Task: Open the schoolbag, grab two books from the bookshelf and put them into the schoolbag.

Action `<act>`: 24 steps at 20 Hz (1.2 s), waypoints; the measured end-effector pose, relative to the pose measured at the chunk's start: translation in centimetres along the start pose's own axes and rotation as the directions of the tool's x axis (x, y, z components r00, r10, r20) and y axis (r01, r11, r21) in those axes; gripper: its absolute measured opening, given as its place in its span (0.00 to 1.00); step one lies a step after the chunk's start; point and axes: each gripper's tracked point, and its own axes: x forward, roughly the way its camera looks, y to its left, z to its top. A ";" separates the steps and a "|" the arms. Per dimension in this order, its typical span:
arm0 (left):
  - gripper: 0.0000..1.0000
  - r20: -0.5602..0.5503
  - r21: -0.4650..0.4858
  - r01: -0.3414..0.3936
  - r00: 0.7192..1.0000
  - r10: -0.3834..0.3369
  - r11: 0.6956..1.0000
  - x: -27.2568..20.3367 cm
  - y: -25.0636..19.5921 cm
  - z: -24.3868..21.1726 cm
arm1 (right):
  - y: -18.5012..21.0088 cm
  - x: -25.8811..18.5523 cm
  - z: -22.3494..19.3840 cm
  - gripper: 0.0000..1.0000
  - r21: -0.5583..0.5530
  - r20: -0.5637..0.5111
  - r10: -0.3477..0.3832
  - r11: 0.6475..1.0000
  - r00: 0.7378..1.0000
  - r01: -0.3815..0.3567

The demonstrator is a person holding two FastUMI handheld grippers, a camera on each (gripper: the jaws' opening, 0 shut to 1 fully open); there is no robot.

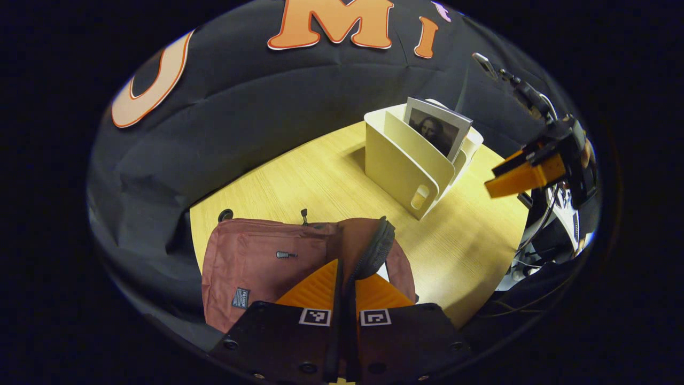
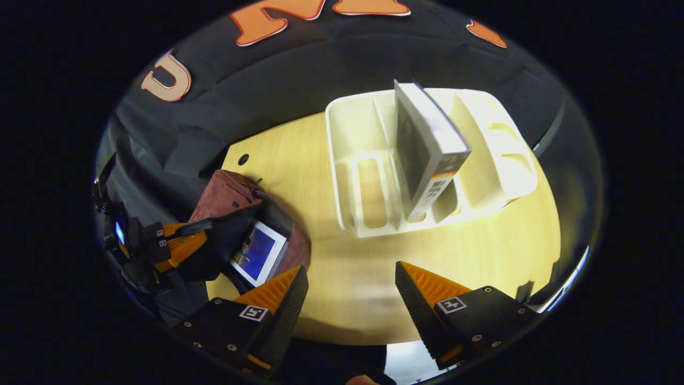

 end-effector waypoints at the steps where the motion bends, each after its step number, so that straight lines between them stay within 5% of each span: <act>1: 0.06 -0.003 -0.003 -0.003 1.000 0.003 1.000 0.2 0.0 -0.1 | -1.2 -0.8 1.1 0.98 -0.021 0.014 -0.024 1.000 1.000 0.024; 4: 0.06 -0.019 -0.018 -0.020 1.000 0.020 1.000 0.5 0.4 -0.2 | -4.0 -2.5 4.6 0.98 -0.068 0.026 -0.076 0.995 0.997 0.077; 11: 0.06 -0.060 -0.085 -0.056 0.997 0.051 0.995 1.7 0.7 -0.6 | -6.9 -0.5 13.4 0.98 -0.091 -0.047 -0.069 0.994 0.996 0.065; 19: 0.06 -0.123 -0.123 -0.111 0.988 0.096 0.986 2.5 0.8 -1.1 | -8.4 7.8 14.4 0.94 -0.152 -0.222 -0.106 0.986 0.969 0.073; 21: 0.06 -0.133 -0.131 -0.121 0.986 0.104 0.984 2.5 0.8 -1.1 | -8.6 9.1 14.6 0.86 -0.157 -0.244 -0.109 0.985 0.964 0.071; 22: 0.06 -0.137 -0.137 -0.125 0.985 0.106 0.983 2.6 0.7 -1.1 | -8.6 9.6 14.5 0.66 -0.158 -0.256 -0.110 0.985 0.960 0.071; 23: 0.06 -0.141 -0.143 -0.129 0.984 0.109 0.981 2.6 0.7 -1.1 | -8.7 9.9 14.4 0.73 -0.156 -0.266 -0.117 0.985 0.957 0.077; 24: 0.06 -0.144 -0.149 -0.132 0.983 0.111 0.980 2.5 0.5 -1.1 | -8.9 10.2 14.4 0.65 -0.155 -0.274 -0.123 0.984 0.954 0.082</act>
